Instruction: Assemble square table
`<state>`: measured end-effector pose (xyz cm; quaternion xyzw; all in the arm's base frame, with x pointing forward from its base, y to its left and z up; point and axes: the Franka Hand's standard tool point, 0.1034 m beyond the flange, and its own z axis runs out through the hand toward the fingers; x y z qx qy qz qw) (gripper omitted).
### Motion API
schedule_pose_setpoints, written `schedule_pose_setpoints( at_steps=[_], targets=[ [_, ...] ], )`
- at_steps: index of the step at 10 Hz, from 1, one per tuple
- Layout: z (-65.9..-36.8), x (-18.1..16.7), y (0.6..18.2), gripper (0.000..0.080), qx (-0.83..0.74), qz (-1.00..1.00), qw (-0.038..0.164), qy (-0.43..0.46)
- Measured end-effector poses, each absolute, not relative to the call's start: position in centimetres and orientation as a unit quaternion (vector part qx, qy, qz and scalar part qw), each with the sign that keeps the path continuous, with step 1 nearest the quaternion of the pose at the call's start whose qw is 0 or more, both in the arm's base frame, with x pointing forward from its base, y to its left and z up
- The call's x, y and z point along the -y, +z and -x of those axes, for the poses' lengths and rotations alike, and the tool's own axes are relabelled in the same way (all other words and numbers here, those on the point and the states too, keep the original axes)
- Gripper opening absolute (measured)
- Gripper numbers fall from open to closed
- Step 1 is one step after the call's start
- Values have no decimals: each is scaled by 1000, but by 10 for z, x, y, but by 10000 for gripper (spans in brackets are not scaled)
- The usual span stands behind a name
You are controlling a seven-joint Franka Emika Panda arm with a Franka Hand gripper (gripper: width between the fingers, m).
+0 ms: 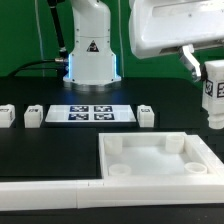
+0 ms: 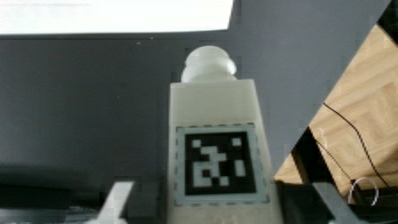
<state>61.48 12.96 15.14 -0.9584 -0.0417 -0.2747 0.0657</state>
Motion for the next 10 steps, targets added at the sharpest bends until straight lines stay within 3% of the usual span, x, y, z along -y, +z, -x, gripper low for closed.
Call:
schedule_pose_setpoints(
  at_steps=[3, 8, 10],
  targets=[
    [-613, -114, 128, 290, 61, 960, 47, -268],
    [-619, -116, 127, 290, 61, 959, 49, -273],
    [-615, -121, 115, 291, 66, 959, 48, -270]
  ],
)
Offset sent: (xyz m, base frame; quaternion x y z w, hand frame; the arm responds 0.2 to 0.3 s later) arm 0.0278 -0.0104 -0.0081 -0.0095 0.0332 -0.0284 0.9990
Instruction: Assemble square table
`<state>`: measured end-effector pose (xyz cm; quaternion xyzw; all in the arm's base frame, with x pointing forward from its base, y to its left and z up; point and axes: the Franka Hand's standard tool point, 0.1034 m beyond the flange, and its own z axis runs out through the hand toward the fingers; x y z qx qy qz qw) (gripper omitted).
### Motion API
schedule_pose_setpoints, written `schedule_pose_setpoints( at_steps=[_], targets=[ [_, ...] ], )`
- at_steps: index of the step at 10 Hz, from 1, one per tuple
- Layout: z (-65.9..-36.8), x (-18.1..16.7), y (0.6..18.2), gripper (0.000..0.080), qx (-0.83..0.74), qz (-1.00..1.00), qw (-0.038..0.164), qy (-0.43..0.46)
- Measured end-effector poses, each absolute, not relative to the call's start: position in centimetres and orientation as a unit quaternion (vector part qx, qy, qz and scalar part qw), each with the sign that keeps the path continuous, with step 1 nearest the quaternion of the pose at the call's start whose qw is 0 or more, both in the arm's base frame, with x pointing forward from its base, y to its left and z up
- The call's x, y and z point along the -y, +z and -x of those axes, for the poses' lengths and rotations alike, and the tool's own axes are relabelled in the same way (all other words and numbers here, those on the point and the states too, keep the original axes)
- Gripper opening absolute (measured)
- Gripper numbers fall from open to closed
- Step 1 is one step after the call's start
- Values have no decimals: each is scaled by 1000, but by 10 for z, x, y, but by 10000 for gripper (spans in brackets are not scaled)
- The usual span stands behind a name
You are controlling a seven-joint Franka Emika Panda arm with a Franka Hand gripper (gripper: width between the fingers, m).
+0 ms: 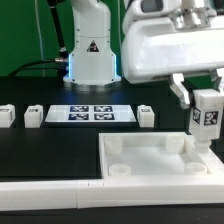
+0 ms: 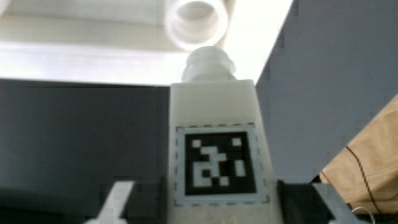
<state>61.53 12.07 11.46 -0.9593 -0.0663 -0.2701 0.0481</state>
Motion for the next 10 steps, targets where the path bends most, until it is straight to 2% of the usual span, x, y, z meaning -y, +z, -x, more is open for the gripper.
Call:
schedule_pose_setpoints(
  at_steps=[3, 10],
  targets=[
    [-611, -120, 99, 291, 67, 962, 47, -262],
    [-617, -117, 91, 291, 68, 960, 46, -267]
  ],
)
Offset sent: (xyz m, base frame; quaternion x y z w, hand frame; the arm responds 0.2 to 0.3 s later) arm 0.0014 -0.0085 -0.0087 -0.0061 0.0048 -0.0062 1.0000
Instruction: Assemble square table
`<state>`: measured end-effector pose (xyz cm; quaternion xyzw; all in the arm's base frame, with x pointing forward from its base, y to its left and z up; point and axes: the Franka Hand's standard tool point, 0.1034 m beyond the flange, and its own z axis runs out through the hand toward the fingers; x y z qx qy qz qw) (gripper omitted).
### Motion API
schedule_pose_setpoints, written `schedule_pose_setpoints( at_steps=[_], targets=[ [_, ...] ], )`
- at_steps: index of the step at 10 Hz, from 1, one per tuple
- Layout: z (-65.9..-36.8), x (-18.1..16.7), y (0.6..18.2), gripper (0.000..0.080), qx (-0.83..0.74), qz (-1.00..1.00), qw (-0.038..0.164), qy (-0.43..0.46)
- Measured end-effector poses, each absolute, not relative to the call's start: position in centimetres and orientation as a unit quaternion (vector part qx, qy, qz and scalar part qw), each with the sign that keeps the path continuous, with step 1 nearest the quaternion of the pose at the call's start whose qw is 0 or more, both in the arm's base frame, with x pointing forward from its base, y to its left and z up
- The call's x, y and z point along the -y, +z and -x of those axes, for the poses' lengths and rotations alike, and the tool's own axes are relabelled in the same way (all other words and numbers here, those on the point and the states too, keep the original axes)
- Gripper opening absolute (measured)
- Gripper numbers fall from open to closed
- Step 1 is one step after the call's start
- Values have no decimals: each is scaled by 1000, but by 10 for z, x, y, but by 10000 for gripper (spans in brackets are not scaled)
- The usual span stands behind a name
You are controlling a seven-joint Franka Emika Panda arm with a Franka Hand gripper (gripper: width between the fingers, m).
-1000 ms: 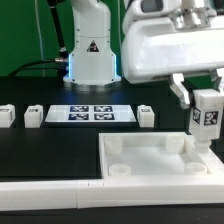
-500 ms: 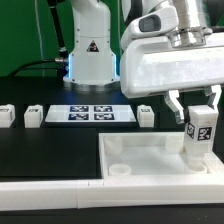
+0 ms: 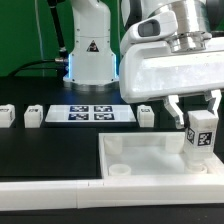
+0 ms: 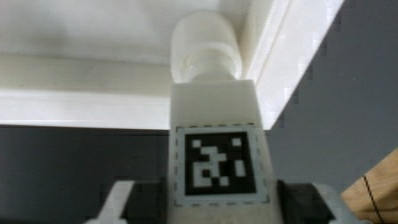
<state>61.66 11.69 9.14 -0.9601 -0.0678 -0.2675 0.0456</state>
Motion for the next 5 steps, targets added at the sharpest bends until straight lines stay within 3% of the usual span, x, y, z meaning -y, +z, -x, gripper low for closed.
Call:
schedule_pose_setpoints(
  at_steps=[5],
  targets=[
    [-612, -117, 78, 291, 56, 958, 46, -277]
  ],
)
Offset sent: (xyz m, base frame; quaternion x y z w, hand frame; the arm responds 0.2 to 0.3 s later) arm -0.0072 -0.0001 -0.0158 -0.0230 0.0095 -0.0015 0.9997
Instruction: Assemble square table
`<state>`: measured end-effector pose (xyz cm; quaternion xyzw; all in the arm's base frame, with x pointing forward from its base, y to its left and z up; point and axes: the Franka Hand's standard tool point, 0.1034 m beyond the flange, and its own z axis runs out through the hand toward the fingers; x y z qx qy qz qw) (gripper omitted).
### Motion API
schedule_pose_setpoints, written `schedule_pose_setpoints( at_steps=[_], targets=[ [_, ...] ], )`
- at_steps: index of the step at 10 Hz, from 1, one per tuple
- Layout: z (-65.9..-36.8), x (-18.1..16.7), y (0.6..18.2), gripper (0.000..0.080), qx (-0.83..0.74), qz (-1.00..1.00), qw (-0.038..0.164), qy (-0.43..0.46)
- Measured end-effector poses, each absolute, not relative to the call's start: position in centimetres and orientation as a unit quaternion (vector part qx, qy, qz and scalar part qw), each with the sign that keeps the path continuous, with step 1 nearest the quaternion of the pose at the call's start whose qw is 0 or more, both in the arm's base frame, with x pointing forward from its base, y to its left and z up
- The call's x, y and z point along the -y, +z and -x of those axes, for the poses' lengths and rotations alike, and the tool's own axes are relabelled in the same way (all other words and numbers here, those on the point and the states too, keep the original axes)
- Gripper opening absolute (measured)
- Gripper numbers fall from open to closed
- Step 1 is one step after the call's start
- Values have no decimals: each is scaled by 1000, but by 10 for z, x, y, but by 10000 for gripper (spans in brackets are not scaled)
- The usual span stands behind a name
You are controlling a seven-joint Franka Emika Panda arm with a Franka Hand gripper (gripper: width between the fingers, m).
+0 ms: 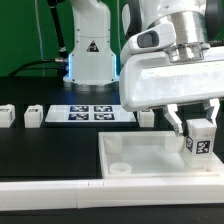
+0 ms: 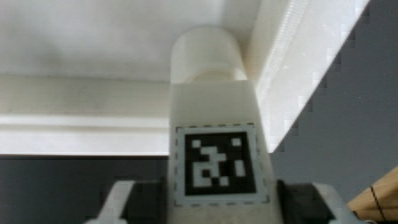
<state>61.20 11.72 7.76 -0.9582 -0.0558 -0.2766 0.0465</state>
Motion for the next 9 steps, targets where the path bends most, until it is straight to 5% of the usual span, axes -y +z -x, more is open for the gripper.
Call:
schedule_pose_setpoints(
  at_steps=[4, 6, 9],
  targets=[
    [-612, -116, 77, 310, 38, 955, 46, -290],
    [-612, -116, 77, 601, 38, 955, 46, -290],
    [-612, -116, 77, 640, 38, 955, 46, -290]
  ],
)
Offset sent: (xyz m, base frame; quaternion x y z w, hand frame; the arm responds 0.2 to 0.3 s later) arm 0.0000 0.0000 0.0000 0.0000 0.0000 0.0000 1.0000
